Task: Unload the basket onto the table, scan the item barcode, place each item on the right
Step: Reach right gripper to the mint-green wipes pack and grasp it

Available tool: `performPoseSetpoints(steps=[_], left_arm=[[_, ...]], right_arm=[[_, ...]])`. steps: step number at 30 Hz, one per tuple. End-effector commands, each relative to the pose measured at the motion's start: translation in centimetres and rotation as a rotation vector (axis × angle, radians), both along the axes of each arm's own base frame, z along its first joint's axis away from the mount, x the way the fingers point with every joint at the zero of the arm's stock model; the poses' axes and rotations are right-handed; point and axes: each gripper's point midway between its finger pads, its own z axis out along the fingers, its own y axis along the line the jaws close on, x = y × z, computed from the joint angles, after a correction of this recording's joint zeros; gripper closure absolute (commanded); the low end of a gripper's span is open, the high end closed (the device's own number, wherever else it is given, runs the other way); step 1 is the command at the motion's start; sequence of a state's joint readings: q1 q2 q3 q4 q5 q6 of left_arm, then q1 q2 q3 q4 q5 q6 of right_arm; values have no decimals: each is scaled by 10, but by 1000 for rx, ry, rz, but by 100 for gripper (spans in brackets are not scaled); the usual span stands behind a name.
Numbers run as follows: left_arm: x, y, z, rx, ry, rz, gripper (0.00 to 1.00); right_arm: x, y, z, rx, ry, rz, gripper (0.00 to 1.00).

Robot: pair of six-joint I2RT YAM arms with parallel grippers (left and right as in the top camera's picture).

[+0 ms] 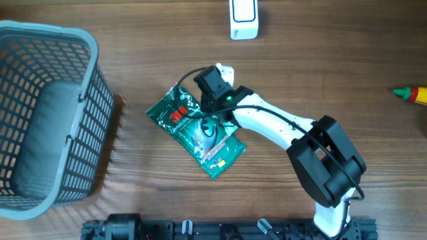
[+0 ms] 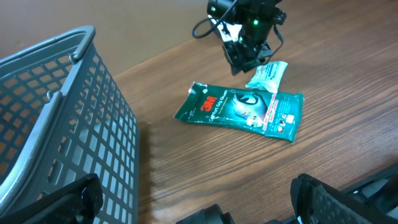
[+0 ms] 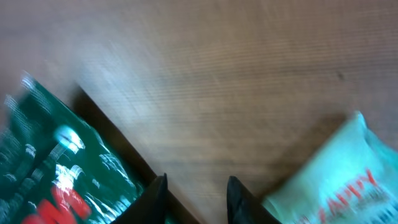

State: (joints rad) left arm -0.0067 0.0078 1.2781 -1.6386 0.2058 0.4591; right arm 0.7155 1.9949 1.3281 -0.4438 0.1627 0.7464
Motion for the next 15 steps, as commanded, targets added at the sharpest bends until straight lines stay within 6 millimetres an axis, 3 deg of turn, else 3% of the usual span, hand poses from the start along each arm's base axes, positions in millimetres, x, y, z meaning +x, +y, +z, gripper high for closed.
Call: performPoseSetpoints(steps=[1, 4, 8, 11, 15], left_arm=[[0, 0, 0, 6, -6, -3, 0], [0, 0, 0, 6, -6, -3, 0], [0, 0, 0, 6, -6, -3, 0], [0, 0, 0, 6, -6, -3, 0], [0, 0, 0, 6, -6, -2, 0]], right_arm=[[-30, -11, -19, -30, 152, 16, 75], [-55, -34, -26, -129, 259, 43, 77], [-85, -63, -27, -305, 363, 264, 88], [-92, -79, -24, -380, 394, 280, 91], [-83, -74, 1, -344, 335, 279, 84]])
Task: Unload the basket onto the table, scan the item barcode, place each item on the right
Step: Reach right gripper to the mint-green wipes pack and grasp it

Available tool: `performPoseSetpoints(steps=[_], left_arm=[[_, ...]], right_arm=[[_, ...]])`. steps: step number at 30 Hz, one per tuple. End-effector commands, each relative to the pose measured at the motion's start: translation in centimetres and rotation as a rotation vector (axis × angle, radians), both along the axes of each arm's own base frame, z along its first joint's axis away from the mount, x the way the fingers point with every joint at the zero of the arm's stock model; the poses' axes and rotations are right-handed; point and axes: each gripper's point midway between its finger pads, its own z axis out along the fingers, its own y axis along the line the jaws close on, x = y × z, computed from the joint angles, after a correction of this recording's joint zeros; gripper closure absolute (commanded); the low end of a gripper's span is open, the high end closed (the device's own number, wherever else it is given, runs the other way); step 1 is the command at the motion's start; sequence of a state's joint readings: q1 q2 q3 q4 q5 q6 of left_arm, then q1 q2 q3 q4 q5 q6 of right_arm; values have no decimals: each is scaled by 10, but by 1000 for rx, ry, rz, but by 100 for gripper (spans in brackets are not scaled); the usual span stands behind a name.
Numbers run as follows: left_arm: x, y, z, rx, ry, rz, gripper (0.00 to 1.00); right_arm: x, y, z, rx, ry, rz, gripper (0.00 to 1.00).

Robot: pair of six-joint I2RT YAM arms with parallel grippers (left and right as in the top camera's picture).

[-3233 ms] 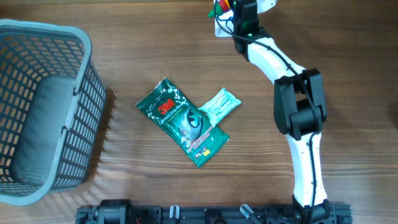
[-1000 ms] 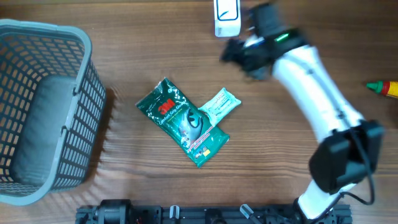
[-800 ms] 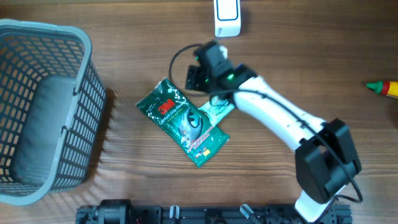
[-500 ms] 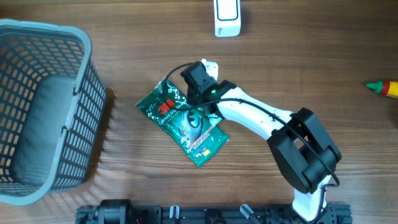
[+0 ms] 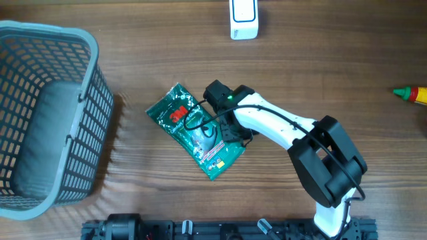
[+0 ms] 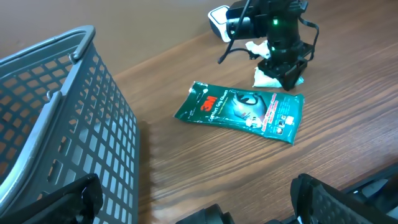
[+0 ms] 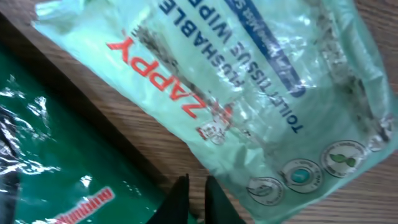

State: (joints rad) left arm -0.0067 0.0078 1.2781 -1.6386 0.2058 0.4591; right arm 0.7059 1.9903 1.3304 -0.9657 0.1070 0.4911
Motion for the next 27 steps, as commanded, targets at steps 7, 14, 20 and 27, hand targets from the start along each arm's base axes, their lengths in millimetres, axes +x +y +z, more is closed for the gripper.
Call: performPoseSetpoints(steps=[7, 14, 20, 27], left_arm=[[0, 0, 0, 6, -6, -3, 0], [0, 0, 0, 6, -6, -3, 0], [0, 0, 0, 6, -6, -3, 0], [0, 0, 0, 6, -6, -3, 0]], right_arm=[[38, -6, 45, -17, -224, 90, 62], [39, -7, 11, -20, -259, 270, 38], [47, -10, -6, -33, -336, 333, 35], [28, -16, -22, -17, -275, 330, 92]])
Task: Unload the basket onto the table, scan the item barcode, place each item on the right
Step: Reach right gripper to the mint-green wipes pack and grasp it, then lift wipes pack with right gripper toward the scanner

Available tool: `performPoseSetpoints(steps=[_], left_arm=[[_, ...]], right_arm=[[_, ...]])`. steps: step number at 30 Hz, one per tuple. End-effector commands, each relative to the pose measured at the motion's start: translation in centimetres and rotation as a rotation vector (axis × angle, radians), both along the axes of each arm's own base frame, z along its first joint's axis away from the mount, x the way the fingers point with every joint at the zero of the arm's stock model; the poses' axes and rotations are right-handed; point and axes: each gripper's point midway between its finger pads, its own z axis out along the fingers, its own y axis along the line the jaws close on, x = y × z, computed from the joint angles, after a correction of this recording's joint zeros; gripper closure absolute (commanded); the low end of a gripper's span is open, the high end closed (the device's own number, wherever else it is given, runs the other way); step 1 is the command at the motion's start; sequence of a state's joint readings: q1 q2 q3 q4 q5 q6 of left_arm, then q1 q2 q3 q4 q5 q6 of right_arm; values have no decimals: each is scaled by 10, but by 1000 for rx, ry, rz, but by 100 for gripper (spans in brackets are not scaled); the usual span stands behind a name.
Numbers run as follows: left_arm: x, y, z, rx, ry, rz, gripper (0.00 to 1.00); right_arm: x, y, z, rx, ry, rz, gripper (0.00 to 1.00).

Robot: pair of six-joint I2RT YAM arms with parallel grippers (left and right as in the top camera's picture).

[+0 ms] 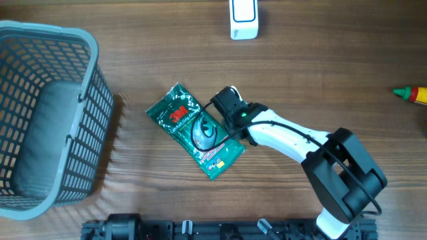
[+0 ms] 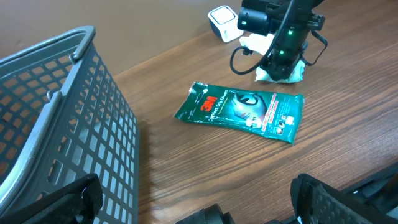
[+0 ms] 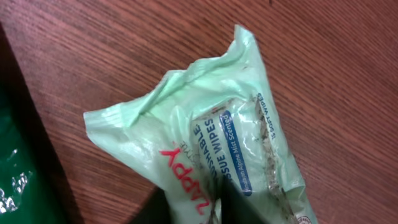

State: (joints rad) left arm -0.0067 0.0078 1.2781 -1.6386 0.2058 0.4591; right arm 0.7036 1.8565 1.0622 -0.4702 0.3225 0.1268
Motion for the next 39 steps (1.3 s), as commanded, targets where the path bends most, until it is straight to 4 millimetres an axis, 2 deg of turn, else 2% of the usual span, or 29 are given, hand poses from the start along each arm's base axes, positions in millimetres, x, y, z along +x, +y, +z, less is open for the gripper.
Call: performPoseSetpoints(steps=[1, 3, 5, 8, 9, 12, 17, 20, 21, 24, 32, 39], left_arm=[[0, 0, 0, 6, -6, -3, 0], [0, 0, 0, 6, -6, -3, 0], [0, 0, 0, 6, -6, -3, 0], [0, 0, 0, 6, -6, -3, 0], [0, 0, 0, 6, -6, -3, 0], [0, 0, 0, 6, -6, -3, 0], [0, 0, 0, 6, -6, -3, 0], [0, 0, 0, 6, -6, -3, 0], [0, 0, 0, 6, -6, -2, 0], [0, 0, 0, 6, -6, -3, 0], [0, 0, 0, 6, -6, -3, 0], [0, 0, 0, 6, -6, -3, 0]], right_arm=[[-28, -7, -23, 8, 128, 4, 96], [-33, 7, -10, 99, 186, -23, 96], [-31, 23, 16, 201, 226, -10, 96], [-26, 36, 81, 448, 304, -5, 96], [-28, 36, 97, 526, 327, -4, 96], [-47, 39, 152, 854, 456, 139, 96], [-75, 39, 221, 1329, 656, 279, 96], [-89, 43, 265, 1573, 717, 413, 96], [-91, 42, 273, 1612, 746, 411, 96], [-92, 42, 273, 1610, 875, 272, 96], [-92, 42, 273, 1595, 1037, 90, 96], [-92, 42, 273, 1499, 1409, -377, 96]])
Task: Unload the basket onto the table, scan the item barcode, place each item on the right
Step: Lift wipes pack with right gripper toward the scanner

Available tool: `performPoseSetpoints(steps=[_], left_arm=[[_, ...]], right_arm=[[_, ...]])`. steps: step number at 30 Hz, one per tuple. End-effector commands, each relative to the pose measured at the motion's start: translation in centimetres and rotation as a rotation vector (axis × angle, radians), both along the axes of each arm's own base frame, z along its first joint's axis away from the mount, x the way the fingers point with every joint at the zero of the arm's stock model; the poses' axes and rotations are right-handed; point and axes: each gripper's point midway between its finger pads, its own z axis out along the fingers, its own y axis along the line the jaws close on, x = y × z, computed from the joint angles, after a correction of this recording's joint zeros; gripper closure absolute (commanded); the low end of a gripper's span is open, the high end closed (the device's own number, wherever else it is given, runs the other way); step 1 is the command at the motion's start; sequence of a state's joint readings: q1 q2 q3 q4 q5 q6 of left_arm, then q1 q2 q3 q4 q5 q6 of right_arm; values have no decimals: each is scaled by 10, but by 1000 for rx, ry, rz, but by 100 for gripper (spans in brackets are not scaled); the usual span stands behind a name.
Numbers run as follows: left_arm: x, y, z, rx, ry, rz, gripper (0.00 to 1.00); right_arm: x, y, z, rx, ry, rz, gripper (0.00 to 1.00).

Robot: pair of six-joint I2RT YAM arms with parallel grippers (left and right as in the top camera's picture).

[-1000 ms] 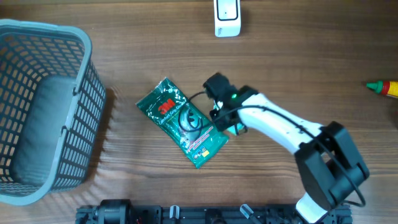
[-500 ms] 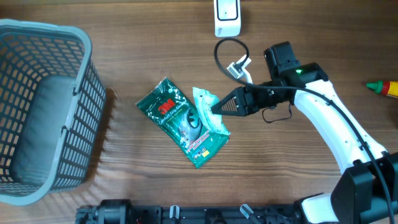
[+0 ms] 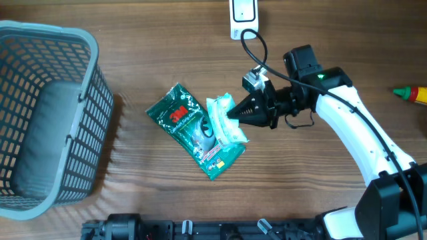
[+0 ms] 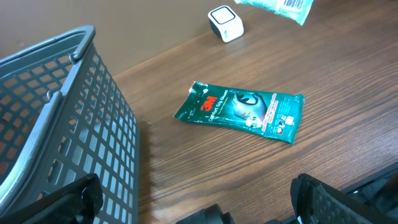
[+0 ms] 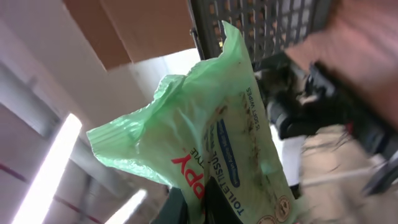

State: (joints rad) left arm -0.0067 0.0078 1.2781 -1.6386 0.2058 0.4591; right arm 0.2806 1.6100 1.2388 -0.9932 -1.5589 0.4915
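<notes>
My right gripper point(image 3: 235, 115) is shut on a pale green pack of toilet tissue wipes point(image 3: 223, 123) and holds it in the air, turned sideways, over the right end of the green 3M pack point(image 3: 177, 115). In the right wrist view the wipes pack point(image 5: 217, 124) fills the frame, pinched at its lower edge by the fingers point(image 5: 179, 208). A white scanner point(image 3: 243, 17) stands at the table's far edge. In the left wrist view, the raised wipes pack point(image 4: 277, 5) shows at the top. My left gripper point(image 4: 199, 208) stays low near the front edge, open and empty.
A grey mesh basket point(image 3: 100, 100) stands at the left, seen close in the left wrist view point(image 4: 68, 124). A red and yellow bottle point(image 3: 413, 94) lies at the right edge. The wooden table point(image 3: 320, 40) carries everything.
The right gripper was down on the wipes pack on the table beside the green pack. It now holds the pack lifted off the table, with the wrist turned sideways. The left arm has not moved.
The right gripper first hovered at the green pack's upper end with the wipes pack just beyond it. It then stood over the wipes pack, then pinched it on the table. Now the pack is up in the air, and the green pack lies where it was.
</notes>
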Motion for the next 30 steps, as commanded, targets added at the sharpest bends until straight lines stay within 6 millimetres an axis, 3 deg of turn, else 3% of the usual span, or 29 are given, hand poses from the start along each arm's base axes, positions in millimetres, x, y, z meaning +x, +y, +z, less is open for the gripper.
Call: performPoseSetpoints(steps=[1, 19, 22, 25, 30], left_arm=[[0, 0, 0, 6, -6, -3, 0], [0, 0, 0, 6, -6, -2, 0], [0, 0, 0, 6, -6, -3, 0], [0, 0, 0, 6, -6, -3, 0], [0, 0, 0, 6, -6, -3, 0]], right_arm=[[-4, -1, 11, -31, 327, 21, 96], [-3, -1, 11, -38, 354, 21, 96], [-1, 0, 9, -28, 257, 15, 96], [12, 3, -10, -56, -77, -23, 96], [44, -14, -80, -462, -295, -141, 96]])
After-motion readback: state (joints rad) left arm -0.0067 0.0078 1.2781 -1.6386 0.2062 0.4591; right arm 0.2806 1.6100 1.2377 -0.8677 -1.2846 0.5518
